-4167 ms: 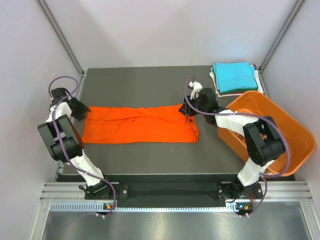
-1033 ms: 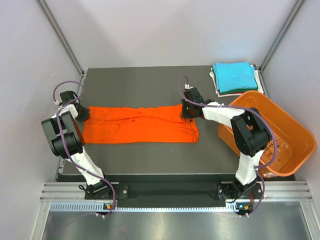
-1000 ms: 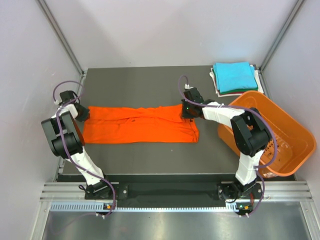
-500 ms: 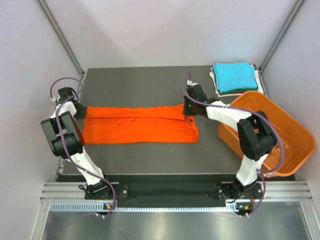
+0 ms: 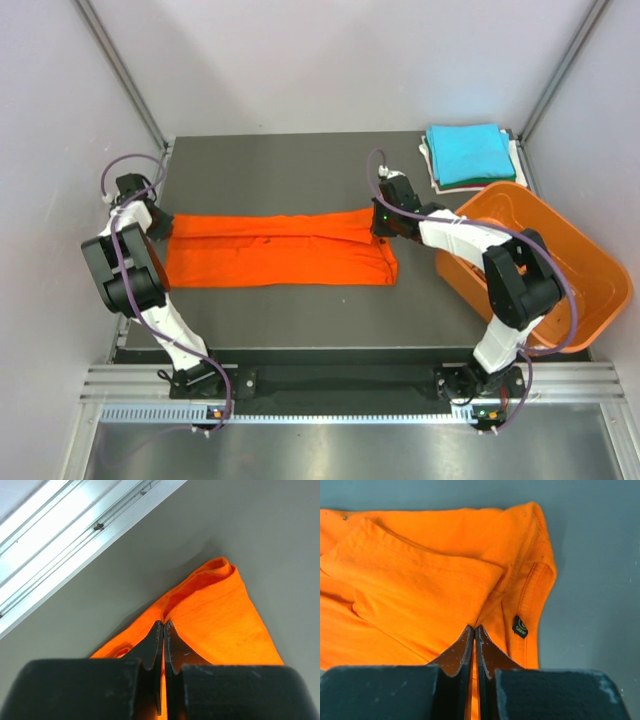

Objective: Fold and stack the t-shirts
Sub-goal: Fold the tshirt

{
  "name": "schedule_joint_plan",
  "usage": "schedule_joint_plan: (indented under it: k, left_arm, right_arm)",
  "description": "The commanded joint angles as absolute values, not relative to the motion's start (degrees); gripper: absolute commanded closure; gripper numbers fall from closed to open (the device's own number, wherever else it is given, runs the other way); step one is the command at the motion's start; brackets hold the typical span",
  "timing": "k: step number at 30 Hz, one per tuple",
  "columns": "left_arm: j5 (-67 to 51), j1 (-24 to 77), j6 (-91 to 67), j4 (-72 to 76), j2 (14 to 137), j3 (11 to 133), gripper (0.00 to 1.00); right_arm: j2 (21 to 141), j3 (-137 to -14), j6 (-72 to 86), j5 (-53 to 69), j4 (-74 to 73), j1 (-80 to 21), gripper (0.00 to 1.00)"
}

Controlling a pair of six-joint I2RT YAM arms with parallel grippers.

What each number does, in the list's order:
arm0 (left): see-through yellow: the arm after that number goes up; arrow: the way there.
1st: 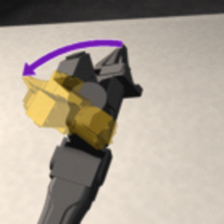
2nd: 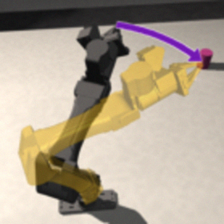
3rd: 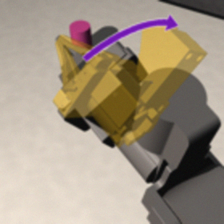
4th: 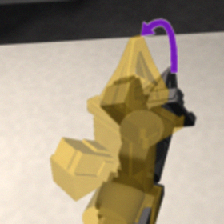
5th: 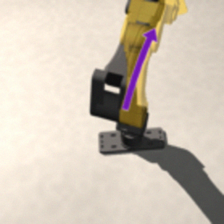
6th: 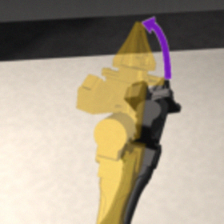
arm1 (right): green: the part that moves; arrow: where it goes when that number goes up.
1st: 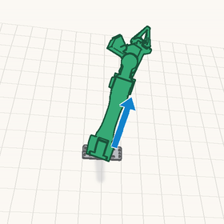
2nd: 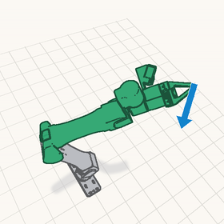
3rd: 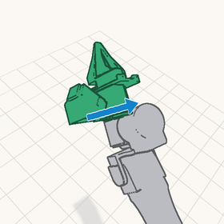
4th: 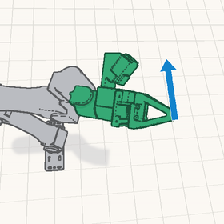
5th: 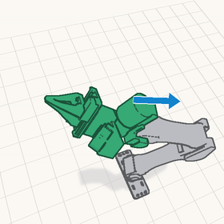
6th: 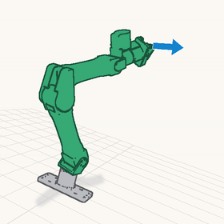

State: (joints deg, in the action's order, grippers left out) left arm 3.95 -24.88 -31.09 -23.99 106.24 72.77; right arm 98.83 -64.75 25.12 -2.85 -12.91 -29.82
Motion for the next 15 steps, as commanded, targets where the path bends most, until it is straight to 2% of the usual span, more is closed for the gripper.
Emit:
schedule_joint_plan:
  k: [1,7,15]
  left_arm:
    - [5.27,-24.79,-29.36,-24.96,103.54,74.62,1.0]
    - [5.1,-24.79,-28.3,-24.96,103.97,73.22,1.0]
    - [6.06,-24.79,-28.12,-24.61,103.63,70.58,1.0]
  right_arm:
    - [94.57,-62.41,23.91,-2.9,-9.76,-29.35,1.0]
    - [93.87,-58.54,23.47,1.39,-6.42,-29.44,1.0]
    - [93.08,-57.74,22.15,1.05,-6.33,-29.44,1.0]
